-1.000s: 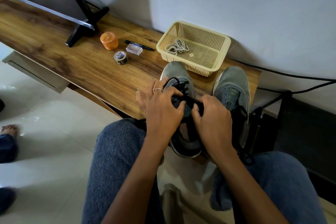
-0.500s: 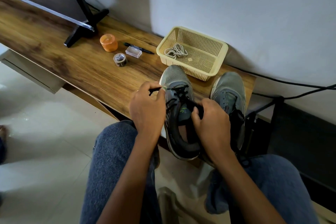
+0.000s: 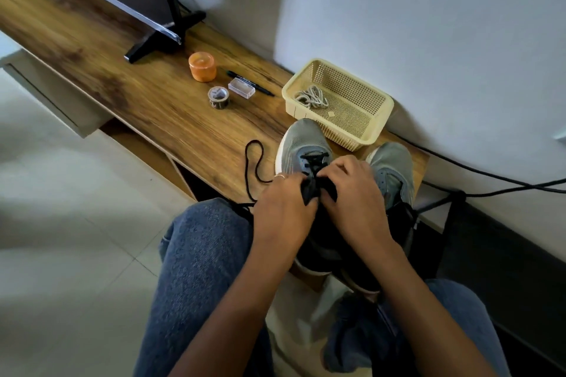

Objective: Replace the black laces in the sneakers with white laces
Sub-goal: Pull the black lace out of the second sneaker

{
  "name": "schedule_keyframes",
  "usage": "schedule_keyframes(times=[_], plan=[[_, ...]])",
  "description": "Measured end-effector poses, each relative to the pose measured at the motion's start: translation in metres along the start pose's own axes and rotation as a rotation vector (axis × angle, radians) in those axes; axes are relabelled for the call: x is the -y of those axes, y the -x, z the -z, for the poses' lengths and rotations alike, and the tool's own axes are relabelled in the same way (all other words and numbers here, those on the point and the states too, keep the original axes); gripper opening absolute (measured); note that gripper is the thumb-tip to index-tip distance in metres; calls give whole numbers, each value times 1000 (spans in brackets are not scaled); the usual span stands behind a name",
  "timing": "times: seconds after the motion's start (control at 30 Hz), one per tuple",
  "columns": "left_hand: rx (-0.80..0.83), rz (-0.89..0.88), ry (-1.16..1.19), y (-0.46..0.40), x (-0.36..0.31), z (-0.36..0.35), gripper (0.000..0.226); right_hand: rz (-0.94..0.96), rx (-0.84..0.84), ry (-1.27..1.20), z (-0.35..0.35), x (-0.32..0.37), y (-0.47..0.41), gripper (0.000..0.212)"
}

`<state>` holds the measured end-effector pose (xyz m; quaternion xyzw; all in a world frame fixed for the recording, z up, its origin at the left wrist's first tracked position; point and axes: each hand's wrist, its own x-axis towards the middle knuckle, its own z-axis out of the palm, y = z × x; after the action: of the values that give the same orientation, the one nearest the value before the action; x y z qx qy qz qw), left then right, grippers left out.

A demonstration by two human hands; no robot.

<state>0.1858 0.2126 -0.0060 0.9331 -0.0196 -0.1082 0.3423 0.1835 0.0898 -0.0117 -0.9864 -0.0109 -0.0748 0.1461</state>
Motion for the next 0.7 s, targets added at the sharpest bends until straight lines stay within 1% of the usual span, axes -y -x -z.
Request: schedule_keyframes(times=[0.07, 0.13, 0.23, 0.33, 0.4, 0.5, 0.57, 0.63, 0.67, 0.7], plan=[[-15, -15, -11, 1, -3, 1, 28, 65, -16, 56, -4, 1, -7, 15], [-38, -8, -29, 1, -5, 2, 24, 125, -49, 100, -7, 1, -12, 10], [-83, 19, 14, 0, -7, 4, 25, 210, -86, 171, -7, 0, -16, 12], [-124, 32, 74, -2, -4, 5, 28, 222, -108, 160, -7, 1, -13, 13], [-139, 38, 107, -3, -3, 5, 27, 192, -139, 105, -7, 3, -10, 9], [-170, 52, 146, -6, 0, 6, 25, 55, -203, -18, -4, 0, -12, 3], [-182, 64, 165, -8, 3, 6, 25, -109, -275, -163, 0, -7, -16, 5], [-179, 64, 179, -8, 4, 5, 26, -312, -329, -378, 6, -11, -18, 7], [-173, 60, 184, -9, 4, 4, 26, -403, -321, -461, 6, -12, -16, 7], [-168, 54, 187, -9, 4, 3, 27, -466, -292, -488, 5, -12, -15, 6]])
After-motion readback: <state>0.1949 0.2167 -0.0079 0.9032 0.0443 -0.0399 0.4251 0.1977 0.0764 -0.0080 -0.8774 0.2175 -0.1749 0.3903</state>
